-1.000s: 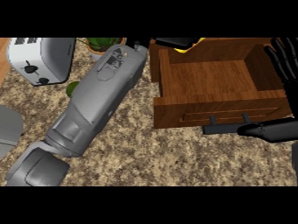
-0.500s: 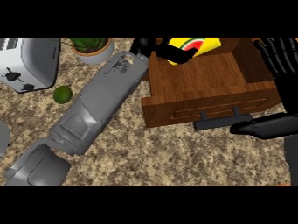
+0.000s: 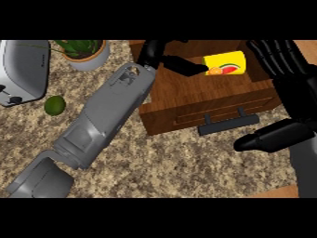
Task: Pick up the cup, place it into the drawer and close the drawer
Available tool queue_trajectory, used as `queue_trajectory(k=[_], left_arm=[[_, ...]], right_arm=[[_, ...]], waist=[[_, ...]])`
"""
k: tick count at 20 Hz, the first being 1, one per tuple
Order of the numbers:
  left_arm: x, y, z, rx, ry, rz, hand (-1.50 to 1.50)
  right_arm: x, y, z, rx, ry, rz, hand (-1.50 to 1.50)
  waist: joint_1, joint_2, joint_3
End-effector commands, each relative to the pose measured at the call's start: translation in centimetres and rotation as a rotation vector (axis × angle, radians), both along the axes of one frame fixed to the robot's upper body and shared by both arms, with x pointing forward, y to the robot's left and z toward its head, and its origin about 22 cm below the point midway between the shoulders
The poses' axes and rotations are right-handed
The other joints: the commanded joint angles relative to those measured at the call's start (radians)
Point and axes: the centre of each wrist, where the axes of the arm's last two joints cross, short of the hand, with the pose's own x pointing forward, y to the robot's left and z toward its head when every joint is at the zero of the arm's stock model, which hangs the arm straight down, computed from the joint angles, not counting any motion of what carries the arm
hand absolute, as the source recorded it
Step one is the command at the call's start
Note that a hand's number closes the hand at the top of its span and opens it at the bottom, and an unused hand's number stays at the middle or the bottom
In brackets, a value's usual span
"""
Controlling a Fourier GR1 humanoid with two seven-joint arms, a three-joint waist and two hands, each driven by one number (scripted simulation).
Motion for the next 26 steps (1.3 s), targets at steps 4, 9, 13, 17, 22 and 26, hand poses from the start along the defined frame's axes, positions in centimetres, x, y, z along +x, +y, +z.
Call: queue_trajectory(k=[4, 9, 13, 17, 22, 26], left_arm=[[-0.3, -0.2, 0.7, -0.235, -0.061, -0.063, -1.50], [-0.1, -0.1, 1.1, -0.328, -0.121, 0.016, -1.50], [-0.1, -0.5, 1.7, -0.336, -0.130, 0.045, -1.50], [-0.3, 0.7, -0.8, -0.348, -0.101, 0.075, -1.50], [-0.4, 1.1, -1.3, -0.415, -0.119, 0.068, -1.50], [-0.4, 2.4, -2.4, -0.440, -0.106, 0.051, -1.50]], right_arm=[[-0.4, 2.8, -0.6, -0.043, 0.036, 0.339, 1.50], [-0.8, 1.7, -1.5, -0.341, 0.149, 0.445, 1.50], [-1.7, 1.3, -1.3, -0.551, 0.185, 0.410, -1.50], [-3.0, 0.9, -2.0, -0.725, 0.117, 0.244, -1.50], [-3.0, 2.5, -8.0, -0.804, 0.183, 0.164, -1.50], [0.2, 3.0, -11.6, -0.896, 0.254, 0.134, -1.50]], waist=[[-0.004, -0.001, -0.001], [0.038, -0.015, -0.002], [0.080, -0.032, -0.001], [0.126, -0.040, 0.000], [0.172, -0.040, 0.000], [0.226, -0.041, -0.001]])
